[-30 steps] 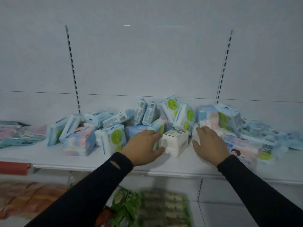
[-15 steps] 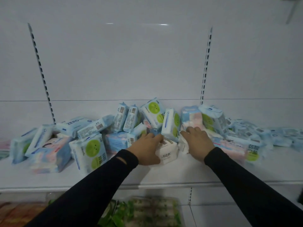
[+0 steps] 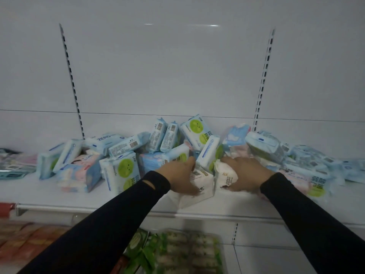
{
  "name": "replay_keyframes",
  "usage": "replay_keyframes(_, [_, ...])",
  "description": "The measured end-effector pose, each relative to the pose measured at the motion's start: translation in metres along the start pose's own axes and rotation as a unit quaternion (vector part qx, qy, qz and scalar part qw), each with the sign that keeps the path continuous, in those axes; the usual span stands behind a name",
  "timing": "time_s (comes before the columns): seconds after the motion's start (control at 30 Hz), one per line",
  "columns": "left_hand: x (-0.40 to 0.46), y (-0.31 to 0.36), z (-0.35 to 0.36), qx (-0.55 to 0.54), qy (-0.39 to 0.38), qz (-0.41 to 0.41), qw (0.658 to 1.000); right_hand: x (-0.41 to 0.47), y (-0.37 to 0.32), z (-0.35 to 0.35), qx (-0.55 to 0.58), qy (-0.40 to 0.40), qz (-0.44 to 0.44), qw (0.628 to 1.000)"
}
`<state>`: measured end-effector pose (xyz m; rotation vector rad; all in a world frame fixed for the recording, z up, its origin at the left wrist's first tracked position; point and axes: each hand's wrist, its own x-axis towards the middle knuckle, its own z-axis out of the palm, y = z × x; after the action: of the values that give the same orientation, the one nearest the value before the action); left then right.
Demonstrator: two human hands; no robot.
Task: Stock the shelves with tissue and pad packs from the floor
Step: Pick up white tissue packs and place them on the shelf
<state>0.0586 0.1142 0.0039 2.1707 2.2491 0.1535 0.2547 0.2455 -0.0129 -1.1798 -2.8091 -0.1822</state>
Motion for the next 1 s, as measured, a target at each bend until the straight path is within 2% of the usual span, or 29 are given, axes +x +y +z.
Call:
replay_keyframes(0.1, [-0.011, -0.005, 0.005, -0.019, 0.045, 0.010, 0.999, -0.005, -0.003, -0.010, 0.074, 0.003, -0.013, 0.997])
replay_keyframes(0.2, [-0.028, -0.016, 0.001, -0.048, 0.057, 0.006, 0.997, -0.011, -0.008, -0.011, 0.124, 0.046, -0.038, 0.990])
replay_keyframes(0.4, [-0.072, -0.047, -0.004, -0.067, 0.049, -0.037, 0.996, -0.005, -0.039, -0.001, 0.149, 0.030, -0.104, 0.983])
replay_keyframes(0.6, [-0.139, -0.087, -0.009, -0.094, 0.088, -0.091, 0.987, -0.016, -0.099, -0.005, 0.166, 0.088, -0.129, 0.974])
replay_keyframes(0.8, [-0.268, -0.143, -0.012, -0.125, 0.167, -0.176, 0.962, -0.039, -0.215, -0.021, 0.195, 0.164, -0.221, 0.942])
replay_keyframes(1.0, [-0.443, -0.209, 0.015, -0.101, 0.180, -0.310, 0.928, -0.049, -0.388, -0.005, 0.219, 0.120, -0.320, 0.914])
